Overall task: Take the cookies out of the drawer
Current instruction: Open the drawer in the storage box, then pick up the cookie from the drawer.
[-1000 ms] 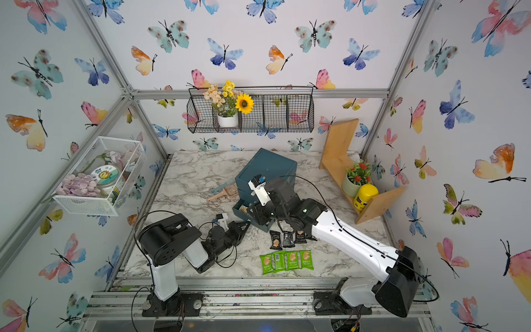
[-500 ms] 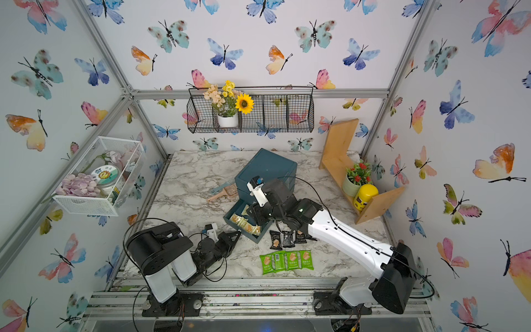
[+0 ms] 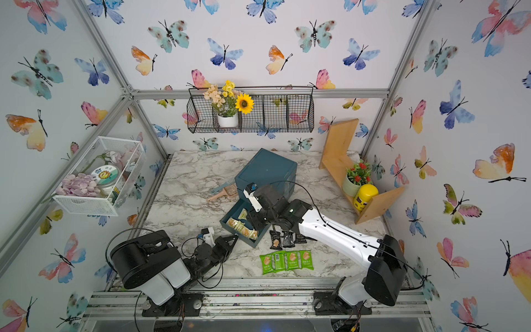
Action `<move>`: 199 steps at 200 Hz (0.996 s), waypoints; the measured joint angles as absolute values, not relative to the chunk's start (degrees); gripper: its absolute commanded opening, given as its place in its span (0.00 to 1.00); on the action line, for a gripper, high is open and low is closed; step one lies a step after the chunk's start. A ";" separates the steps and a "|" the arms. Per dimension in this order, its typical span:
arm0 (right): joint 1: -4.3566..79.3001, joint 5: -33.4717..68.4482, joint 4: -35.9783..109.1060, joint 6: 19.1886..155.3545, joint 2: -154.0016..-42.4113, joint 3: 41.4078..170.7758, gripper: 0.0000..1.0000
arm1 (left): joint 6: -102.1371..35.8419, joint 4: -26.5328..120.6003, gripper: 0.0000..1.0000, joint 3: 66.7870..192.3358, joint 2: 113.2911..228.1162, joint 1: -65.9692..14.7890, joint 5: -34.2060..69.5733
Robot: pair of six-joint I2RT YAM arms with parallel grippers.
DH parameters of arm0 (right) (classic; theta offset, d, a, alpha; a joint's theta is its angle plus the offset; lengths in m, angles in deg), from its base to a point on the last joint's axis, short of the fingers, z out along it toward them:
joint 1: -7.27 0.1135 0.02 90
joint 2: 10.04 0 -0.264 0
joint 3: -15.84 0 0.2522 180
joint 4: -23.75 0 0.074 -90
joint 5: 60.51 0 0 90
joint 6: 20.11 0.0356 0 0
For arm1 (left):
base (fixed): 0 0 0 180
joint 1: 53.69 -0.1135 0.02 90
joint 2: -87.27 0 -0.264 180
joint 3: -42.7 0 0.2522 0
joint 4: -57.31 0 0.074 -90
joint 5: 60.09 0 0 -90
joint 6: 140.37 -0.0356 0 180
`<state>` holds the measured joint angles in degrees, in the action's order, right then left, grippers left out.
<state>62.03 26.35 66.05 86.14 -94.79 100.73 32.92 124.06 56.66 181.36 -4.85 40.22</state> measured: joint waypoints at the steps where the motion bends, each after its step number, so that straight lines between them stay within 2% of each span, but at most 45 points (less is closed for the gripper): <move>1: 62.12 26.48 66.09 86.09 -94.99 100.80 0.40 | 32.92 123.93 0.00 56.66 181.27 -4.83 40.22; 131: 64.68 36.32 71.43 75.69 -117.17 113.74 0.54 | 32.18 117.35 0.00 56.66 177.20 -3.60 41.66; 199: 64.17 40.01 74.38 67.71 -127.82 122.37 0.54 | 32.70 115.23 0.00 56.66 175.41 -3.30 42.14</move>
<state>64.17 40.01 74.38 67.71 -127.82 122.37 32.70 115.23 56.66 175.41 -3.30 42.14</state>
